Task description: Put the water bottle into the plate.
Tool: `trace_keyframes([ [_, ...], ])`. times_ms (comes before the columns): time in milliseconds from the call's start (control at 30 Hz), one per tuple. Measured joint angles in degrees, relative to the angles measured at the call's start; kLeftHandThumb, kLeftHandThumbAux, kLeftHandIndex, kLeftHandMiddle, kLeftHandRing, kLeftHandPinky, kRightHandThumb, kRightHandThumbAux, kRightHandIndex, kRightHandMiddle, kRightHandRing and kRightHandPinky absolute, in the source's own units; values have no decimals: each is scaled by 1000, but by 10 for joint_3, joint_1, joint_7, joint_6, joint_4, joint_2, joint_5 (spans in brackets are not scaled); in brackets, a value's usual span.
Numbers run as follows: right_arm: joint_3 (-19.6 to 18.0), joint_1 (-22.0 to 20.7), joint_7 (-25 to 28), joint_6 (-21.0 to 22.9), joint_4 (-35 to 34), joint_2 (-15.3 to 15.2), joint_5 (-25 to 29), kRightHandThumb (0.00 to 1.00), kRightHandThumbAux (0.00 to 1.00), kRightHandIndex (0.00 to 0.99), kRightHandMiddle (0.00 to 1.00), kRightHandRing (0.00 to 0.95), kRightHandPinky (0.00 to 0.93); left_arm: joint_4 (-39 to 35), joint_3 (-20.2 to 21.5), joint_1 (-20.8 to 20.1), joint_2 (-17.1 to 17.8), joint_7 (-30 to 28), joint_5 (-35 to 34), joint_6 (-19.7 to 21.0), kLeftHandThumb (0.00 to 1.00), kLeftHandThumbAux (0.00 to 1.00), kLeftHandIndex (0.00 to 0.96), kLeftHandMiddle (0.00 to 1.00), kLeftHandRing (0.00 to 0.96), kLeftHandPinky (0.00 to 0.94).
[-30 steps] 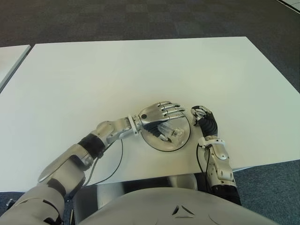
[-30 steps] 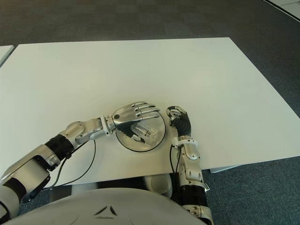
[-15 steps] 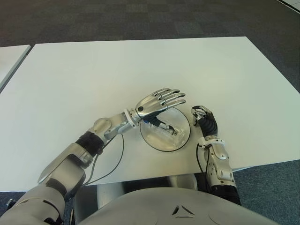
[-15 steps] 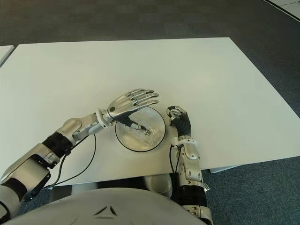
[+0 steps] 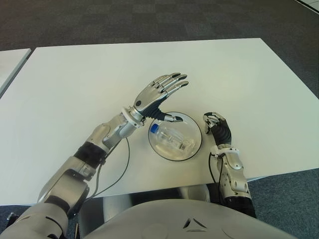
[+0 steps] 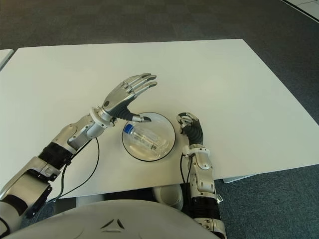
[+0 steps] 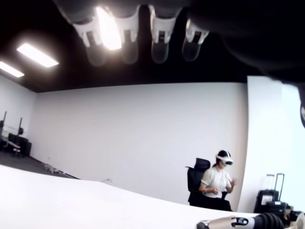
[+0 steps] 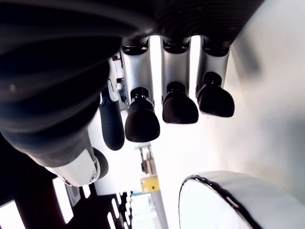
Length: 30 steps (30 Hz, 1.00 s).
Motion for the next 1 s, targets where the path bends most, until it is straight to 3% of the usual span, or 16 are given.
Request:
trace_keyframes([
  [333,-1,0,3,0,-1,-1,1,702,733,437,844,838,815,-2,58,59,-54,-25,-148,-22,183,379,0,0,0,0],
  [533,-1,1,3,0,-3,0,2,702,733,437,845,839,818,-12,117,100,-95,-33,-250,-22,221,541,0,0,0,123],
  [700,-1,1,3,0,-3,0,2,702,733,436,846,841,820,-51,160,153,-145,-53,-359,8,236,650,0,0,7,219],
  [867,-1,1,3,0,-2,-1,1,702,733,436,846,842,822,-87,187,192,-174,-92,-443,65,270,697,51,0,71,278],
  [1000,-1,0,4,0,0,-1,2,701,733,437,848,842,818,-125,207,217,-191,-129,-518,117,336,714,168,151,253,393],
])
